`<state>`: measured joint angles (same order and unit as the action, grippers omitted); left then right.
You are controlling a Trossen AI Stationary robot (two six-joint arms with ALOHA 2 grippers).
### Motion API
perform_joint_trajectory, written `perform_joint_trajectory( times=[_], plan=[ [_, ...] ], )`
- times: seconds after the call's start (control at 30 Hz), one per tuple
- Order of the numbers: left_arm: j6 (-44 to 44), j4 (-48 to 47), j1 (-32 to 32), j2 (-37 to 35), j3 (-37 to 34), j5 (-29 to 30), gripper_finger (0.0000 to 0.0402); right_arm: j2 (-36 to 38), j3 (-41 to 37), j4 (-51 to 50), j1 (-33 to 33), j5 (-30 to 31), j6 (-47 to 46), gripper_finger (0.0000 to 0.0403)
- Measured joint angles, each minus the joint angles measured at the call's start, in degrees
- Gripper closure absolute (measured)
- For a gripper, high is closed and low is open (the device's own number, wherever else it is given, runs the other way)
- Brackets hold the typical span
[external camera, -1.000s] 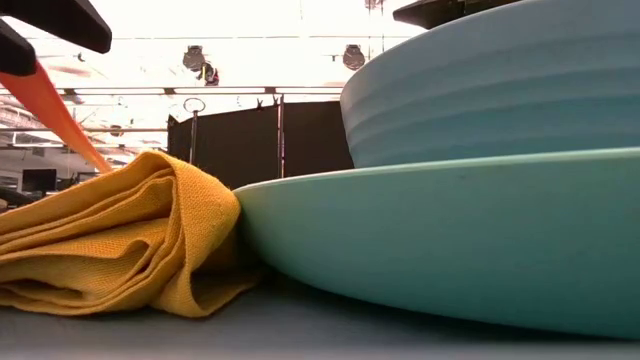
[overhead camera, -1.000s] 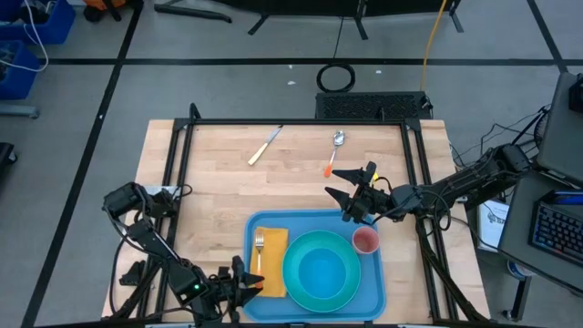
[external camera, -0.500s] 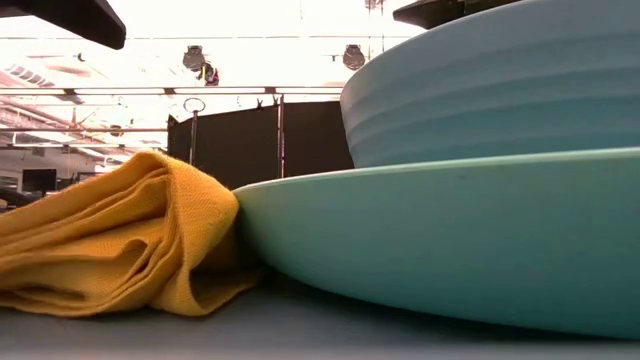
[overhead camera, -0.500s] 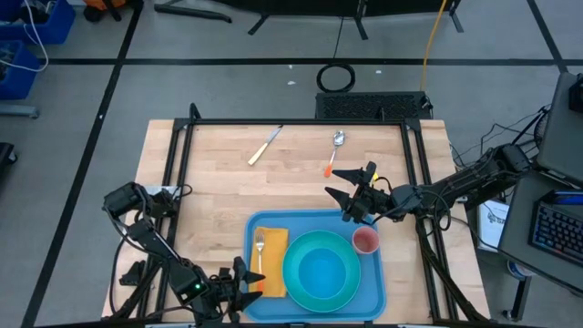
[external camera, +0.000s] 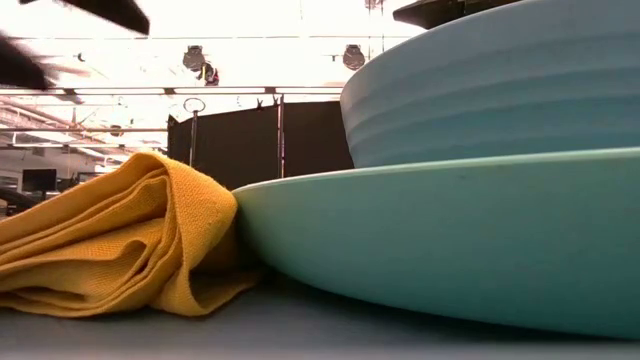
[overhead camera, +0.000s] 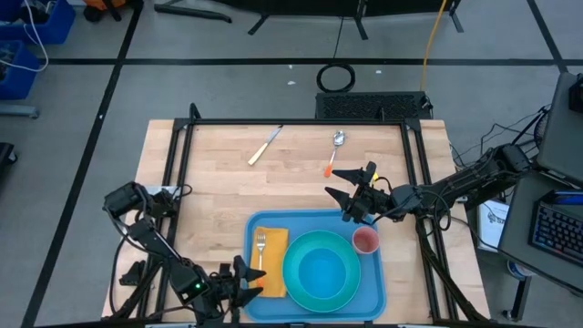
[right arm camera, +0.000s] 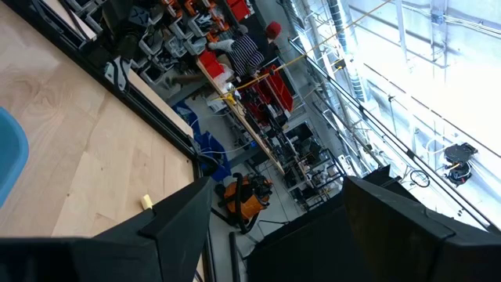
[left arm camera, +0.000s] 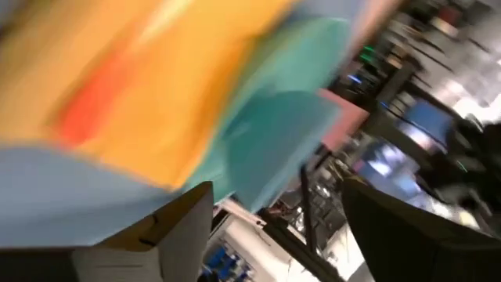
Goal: Set up tray
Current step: Put the orange spoon on top of the yellow table napkin to the right of the orange fork
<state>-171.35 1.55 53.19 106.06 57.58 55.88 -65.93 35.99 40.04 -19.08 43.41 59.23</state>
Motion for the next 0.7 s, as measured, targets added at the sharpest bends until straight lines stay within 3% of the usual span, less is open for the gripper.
perform_joint_trajectory(
  times=[0.1,0.3,0.5,0.7],
  plan=[
    [10.35,2.76,-0.35,0.00,0.00,4.89,0.0146,0.00,0.00,-0.01,-0.01,-0.01,-0.01,0.0124],
    [20.45,3.44,-0.98,0.00,0.00,8.59,0.0207,0.02,0.00,0.01,0.00,-0.01,-0.01,0.0124],
    [47.45,7.12,-3.08,0.00,0.00,9.66,0.0267,0.00,0.00,0.00,-0.02,-0.01,0.00,0.0124],
    [65.56,10.67,-4.15,0.00,0.02,9.74,0.0343,0.02,0.00,-0.01,0.00,-0.01,-0.01,0.0124]
  ],
)
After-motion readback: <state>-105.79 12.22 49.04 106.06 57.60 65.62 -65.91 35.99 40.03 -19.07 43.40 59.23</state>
